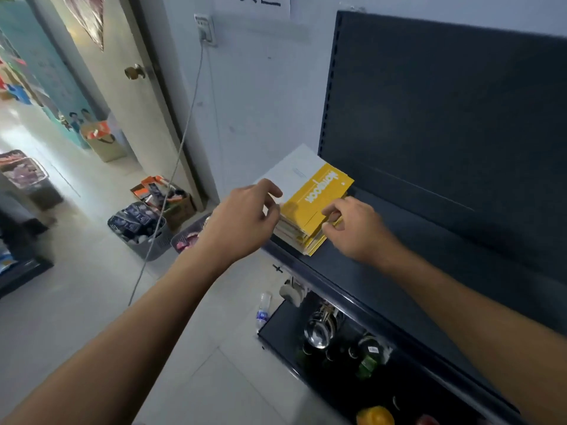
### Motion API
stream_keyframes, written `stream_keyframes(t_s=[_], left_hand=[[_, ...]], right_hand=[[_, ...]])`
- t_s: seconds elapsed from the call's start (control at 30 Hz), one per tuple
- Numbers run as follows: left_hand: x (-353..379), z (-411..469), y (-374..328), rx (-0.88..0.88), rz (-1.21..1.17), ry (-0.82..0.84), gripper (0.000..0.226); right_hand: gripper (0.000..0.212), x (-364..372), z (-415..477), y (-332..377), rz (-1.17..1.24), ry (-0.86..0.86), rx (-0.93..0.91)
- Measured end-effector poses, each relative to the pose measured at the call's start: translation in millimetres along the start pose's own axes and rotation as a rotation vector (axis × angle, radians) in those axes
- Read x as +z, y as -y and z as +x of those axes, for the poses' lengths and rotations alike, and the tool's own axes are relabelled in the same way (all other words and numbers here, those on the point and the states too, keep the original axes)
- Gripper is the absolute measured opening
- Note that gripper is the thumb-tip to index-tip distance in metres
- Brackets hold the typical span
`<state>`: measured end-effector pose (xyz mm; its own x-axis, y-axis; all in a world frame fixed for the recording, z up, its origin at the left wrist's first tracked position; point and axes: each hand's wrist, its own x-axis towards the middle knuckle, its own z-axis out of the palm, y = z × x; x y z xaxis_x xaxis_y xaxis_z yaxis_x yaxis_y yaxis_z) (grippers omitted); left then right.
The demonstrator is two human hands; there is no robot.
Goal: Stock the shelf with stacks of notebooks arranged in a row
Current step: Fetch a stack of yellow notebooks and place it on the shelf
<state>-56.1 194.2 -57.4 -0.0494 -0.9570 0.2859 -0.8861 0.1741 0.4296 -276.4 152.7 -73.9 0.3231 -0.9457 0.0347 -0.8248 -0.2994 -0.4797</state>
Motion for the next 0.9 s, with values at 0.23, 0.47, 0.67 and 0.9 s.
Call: stream_keyframes(t_s=[0.23, 0.47, 0.67, 0.9], left_hand=[[-4.4, 55.9, 21.1, 0.132, -0.090, 0.057, 0.020], [12.7, 121.9, 42.2, 0.178, -0.028, 0.063, 0.027], [28.3, 157.8, 60.6, 0.138, 0.051, 0.133, 0.039], [42.4, 194.6, 74.7, 0.181, 0.109, 0.216, 0.049]], right_hand=[[0.019, 5.2, 8.4, 6.3, 0.056, -0.148, 0.153], [0.024, -6.1, 48.1, -3.8, 0.075, -0.197, 0.237], [0.027, 1.3, 68.0, -8.4, 0.079, -0.181, 0.343], [0.030, 12.7, 86.7, -2.9, 0.091, -0.236, 0.496]])
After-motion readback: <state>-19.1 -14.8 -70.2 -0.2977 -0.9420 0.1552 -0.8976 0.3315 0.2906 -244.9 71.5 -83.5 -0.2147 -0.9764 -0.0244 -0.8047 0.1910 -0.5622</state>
